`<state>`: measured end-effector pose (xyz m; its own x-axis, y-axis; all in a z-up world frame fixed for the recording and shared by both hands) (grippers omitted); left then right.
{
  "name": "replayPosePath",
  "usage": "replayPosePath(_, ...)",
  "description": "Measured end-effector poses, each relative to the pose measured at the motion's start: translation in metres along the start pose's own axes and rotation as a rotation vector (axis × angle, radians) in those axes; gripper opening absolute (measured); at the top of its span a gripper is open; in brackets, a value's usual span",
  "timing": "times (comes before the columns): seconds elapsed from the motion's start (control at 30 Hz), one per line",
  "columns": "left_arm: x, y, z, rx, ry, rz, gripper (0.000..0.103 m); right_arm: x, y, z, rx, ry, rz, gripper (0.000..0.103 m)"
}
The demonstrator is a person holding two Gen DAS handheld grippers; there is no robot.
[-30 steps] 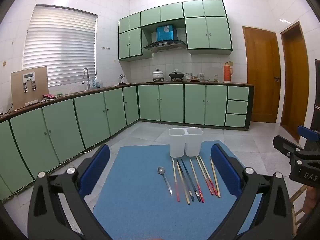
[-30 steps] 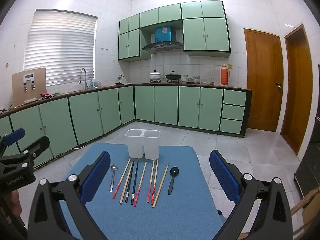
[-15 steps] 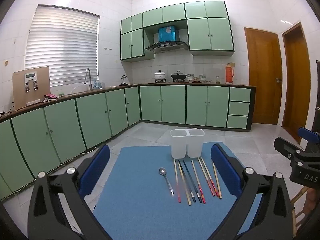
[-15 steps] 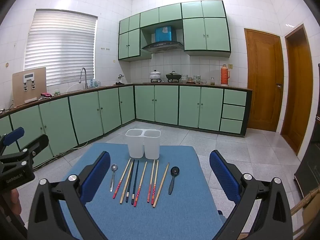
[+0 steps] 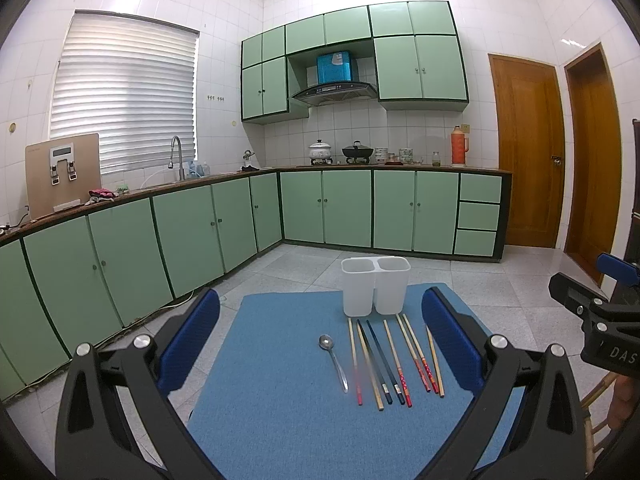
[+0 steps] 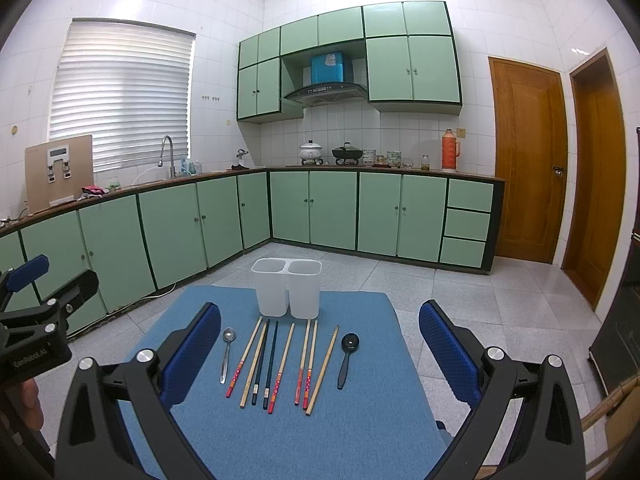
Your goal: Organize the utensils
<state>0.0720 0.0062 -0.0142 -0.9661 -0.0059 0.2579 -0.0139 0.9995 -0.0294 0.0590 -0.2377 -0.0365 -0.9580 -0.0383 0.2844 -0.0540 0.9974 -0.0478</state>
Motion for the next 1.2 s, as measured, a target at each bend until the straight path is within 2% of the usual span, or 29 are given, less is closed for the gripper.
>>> replayPosePath(1.2, 0.0031, 0.0052, -0.0006, 0.002, 0.001, -0.004, 0.098, 0.0001, 0.0020, 0.0000, 0.002, -0.001, -0.002, 0.097)
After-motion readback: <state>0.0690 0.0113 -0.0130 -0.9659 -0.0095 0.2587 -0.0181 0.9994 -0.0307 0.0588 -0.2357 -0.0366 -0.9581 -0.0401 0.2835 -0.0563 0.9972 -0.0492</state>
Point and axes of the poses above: each gripper's, at about its wrist camera, not at the fingertips, and x roughly against the way its jaws point, y to its left, z to its underside, the point moved 8 cm from there along -x, roughly the way its jaws point, and after that the axes turned 5 degrees about x, right-handed, at the moved point
